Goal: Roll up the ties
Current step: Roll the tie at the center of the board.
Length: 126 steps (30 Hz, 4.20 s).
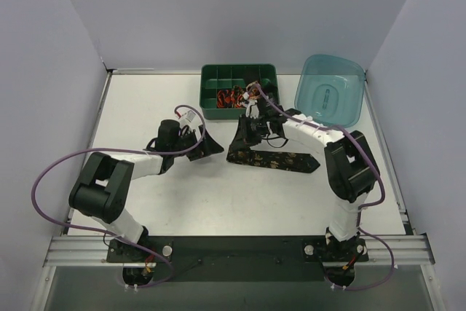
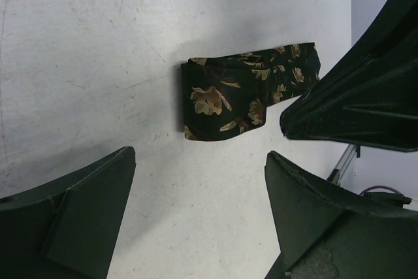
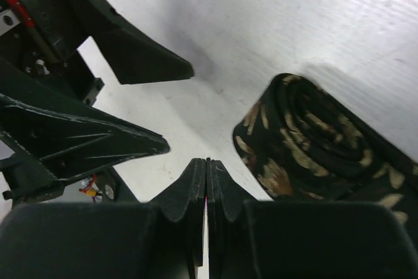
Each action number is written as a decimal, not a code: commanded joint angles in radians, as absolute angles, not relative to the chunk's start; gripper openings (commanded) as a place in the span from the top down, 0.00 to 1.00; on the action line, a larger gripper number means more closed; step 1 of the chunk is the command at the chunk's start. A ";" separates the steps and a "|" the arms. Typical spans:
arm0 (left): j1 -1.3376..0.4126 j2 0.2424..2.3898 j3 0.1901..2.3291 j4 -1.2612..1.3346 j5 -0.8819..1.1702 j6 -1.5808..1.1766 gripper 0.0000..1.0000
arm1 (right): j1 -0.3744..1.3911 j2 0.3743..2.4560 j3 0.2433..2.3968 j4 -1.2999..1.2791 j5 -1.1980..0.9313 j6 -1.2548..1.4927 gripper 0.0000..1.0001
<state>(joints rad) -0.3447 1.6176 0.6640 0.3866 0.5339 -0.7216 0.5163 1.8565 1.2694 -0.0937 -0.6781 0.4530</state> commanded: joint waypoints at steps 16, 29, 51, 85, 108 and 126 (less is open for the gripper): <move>-0.339 1.588 0.713 0.376 0.526 -0.672 0.10 | 0.482 1.986 1.166 0.261 -0.804 0.612 1.00; -0.339 1.575 0.712 0.357 0.511 -0.653 0.11 | 0.440 2.069 1.036 0.605 -0.913 0.782 1.00; -0.348 1.670 0.816 0.298 0.486 -0.611 0.10 | 0.419 1.732 1.140 0.165 -0.760 0.596 1.00; -0.476 1.971 1.040 0.225 0.535 -0.612 0.24 | 0.462 1.805 1.158 -0.124 -0.403 0.414 1.00; -0.480 1.962 1.060 0.229 0.492 -0.615 0.36 | 0.476 1.755 1.210 -0.163 -0.388 0.410 1.00; -0.491 1.945 1.078 0.196 0.454 -0.600 0.37 | 0.519 1.893 1.284 -0.198 -0.290 0.394 1.00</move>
